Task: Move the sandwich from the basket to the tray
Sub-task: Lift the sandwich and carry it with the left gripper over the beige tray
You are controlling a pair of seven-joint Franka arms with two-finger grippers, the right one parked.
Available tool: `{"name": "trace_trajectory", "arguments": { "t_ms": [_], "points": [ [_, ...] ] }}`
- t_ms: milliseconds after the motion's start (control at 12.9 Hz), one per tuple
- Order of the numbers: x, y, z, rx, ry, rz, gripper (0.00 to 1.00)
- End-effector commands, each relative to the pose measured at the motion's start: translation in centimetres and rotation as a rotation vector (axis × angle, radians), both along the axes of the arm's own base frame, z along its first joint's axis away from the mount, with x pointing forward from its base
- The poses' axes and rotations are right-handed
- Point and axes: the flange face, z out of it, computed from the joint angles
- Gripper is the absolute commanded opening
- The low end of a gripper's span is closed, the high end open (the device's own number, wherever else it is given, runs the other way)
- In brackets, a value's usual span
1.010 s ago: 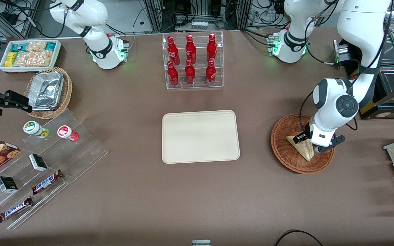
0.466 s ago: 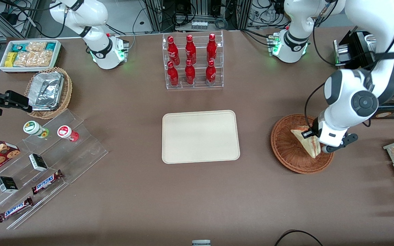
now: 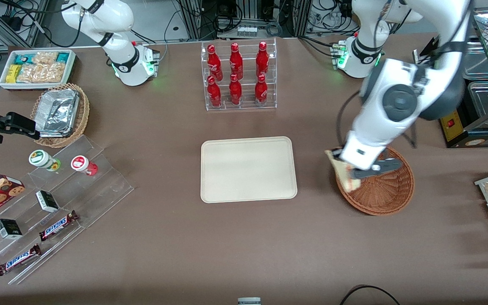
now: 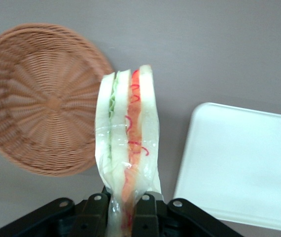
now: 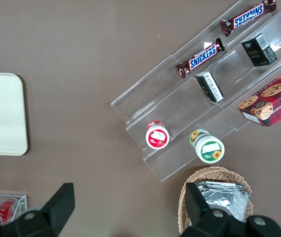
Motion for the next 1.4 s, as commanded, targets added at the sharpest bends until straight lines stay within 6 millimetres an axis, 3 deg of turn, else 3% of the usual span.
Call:
{"name": "trace_trajectory", "arguments": {
  "t_ms": [0, 155, 311, 699, 1087, 1320],
  "points": [
    [0.1, -8.4, -3.1, 0.014, 0.028, -0.042, 0.00],
    [-1.0, -13.4, -4.9, 0.010, 0.031, -0.064, 0.00],
    [-1.9, -17.0, -7.2, 0.019, 0.040, -0.052, 0.00],
    [-4.9, -23.0, -11.9, -0.017, -0.002, -0.137, 0.00],
    [-8.2, -27.2, -17.3, -0.008, -0.014, -0.201, 0.00],
    [-8.5, -27.0, -18.7, 0.033, -0.020, -0.229, 0.00]
  ]
}}
